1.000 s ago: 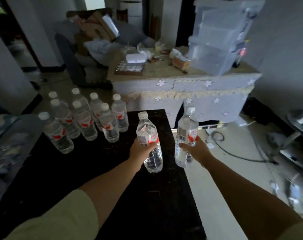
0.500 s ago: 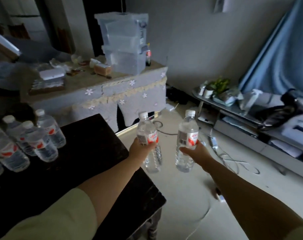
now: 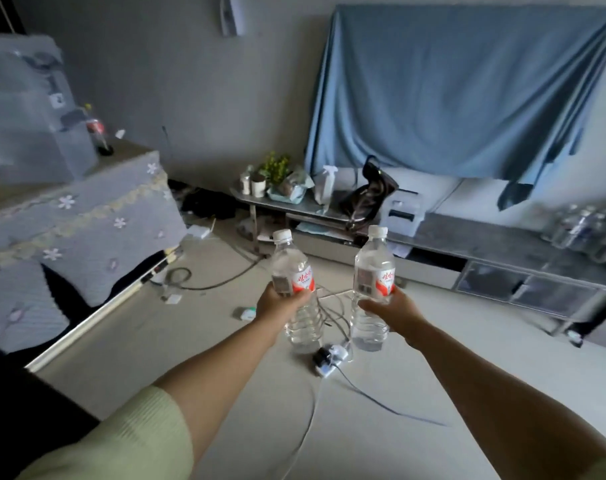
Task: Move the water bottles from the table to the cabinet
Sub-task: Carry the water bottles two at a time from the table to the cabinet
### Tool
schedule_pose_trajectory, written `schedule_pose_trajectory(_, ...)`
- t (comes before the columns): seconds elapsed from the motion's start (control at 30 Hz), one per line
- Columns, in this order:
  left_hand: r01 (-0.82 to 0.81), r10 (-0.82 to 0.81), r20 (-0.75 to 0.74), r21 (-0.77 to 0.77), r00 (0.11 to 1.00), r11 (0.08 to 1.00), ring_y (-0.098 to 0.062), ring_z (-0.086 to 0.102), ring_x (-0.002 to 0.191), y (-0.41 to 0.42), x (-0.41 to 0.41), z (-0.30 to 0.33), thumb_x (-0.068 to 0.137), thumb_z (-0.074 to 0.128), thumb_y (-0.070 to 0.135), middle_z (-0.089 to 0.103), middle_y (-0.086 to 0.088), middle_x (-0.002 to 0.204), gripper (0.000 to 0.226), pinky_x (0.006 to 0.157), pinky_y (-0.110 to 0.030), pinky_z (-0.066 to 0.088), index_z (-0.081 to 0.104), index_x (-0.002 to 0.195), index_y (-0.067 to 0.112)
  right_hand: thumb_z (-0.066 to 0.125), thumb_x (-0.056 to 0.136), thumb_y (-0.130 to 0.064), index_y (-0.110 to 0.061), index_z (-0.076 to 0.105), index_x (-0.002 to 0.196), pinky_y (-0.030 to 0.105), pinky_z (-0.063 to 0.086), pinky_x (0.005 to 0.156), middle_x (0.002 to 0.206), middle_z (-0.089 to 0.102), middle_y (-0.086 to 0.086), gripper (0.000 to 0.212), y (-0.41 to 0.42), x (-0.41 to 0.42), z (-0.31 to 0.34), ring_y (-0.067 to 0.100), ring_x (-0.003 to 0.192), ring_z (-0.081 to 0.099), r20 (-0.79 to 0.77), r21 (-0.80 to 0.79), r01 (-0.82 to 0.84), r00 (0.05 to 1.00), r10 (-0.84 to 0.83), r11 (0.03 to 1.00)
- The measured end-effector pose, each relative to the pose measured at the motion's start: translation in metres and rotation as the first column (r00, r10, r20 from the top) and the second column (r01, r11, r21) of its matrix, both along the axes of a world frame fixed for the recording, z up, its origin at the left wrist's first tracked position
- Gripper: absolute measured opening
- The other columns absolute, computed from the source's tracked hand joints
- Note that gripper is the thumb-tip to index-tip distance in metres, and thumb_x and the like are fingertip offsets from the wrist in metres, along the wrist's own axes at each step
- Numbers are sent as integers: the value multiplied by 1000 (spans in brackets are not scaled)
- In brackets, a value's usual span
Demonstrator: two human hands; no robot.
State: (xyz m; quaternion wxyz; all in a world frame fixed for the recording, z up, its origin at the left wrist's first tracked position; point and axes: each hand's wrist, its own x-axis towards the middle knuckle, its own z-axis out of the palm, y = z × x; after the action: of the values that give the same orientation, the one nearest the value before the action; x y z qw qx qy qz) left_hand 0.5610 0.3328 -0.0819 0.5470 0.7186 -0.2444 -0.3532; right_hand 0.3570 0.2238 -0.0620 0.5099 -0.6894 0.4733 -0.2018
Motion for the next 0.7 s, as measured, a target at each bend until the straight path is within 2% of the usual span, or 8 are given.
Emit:
schedule_pose_trajectory(0.07,63,-63,-3,14,998,998,-17,68,90,-37,-32,-3,70,82,34,73,0,99,41,78,-26,51,67,104,18,77,81,-17,-19,58,111,38,55,84,93,68,-1,36,-21,-41,1,16,85,66,10,11,76,997,-76,997)
schedule_pose_trajectory(0.17,156,-156,-24,30,988,987,-19,68,93,-80,-74,-6,68,82,39,72,0,102,47,83,-30,54,65,108,20,76,82,-19,-21,56,108,39,56,84,93,67,-2,33,-41,-90,1,18,87,66,18,12,155,988,-155,988)
schedule_pose_trajectory(0.27,269,-269,-12,51,963,962,-17,66,88,-120,-114,-7,73,80,35,71,2,95,35,75,-25,49,66,102,21,76,83,-21,-20,57,108,40,57,85,95,68,0,32,-59,-135,-7,21,90,67,26,26,263,964,-263,965)
schedule_pose_trajectory(0.4,388,-388,-11,66,922,919,-17,66,85,-171,-160,-11,71,82,31,70,2,94,33,74,-25,49,65,97,22,76,82,-21,-22,59,103,42,58,84,96,70,4,27,-82,-184,-18,23,90,69,36,51,370,928,-372,928)
schedule_pose_trajectory(0.5,447,-446,-31,84,894,890,-16,67,83,-216,-192,-19,65,86,32,71,2,93,40,73,-25,49,67,98,21,75,83,-22,-25,57,98,41,58,84,94,70,3,24,-106,-218,-26,22,88,69,34,58,443,895,-445,895)
schedule_pose_trajectory(0.57,507,-505,-51,92,862,857,-17,69,84,-255,-214,-23,55,88,35,74,0,96,46,78,-29,55,68,94,21,75,83,-21,-25,58,98,41,58,82,94,70,3,23,-130,-240,-31,22,88,69,36,64,503,862,-506,862)
schedule_pose_trajectory(0.63,565,-561,-65,95,825,819,-17,68,83,-289,-230,-25,60,88,29,73,-1,92,36,82,-31,55,65,87,23,74,84,-20,-23,57,100,38,58,78,92,69,2,23,-151,-256,-32,20,85,68,54,68,548,832,-552,833)
schedule_pose_trajectory(0.7,623,-621,-61,98,782,776,-16,65,80,-328,-247,-23,69,85,23,70,2,87,28,78,-29,51,62,85,24,74,85,-19,-23,58,102,34,56,75,91,69,1,23,-178,-274,-34,17,83,67,69,79,604,790,-609,793)
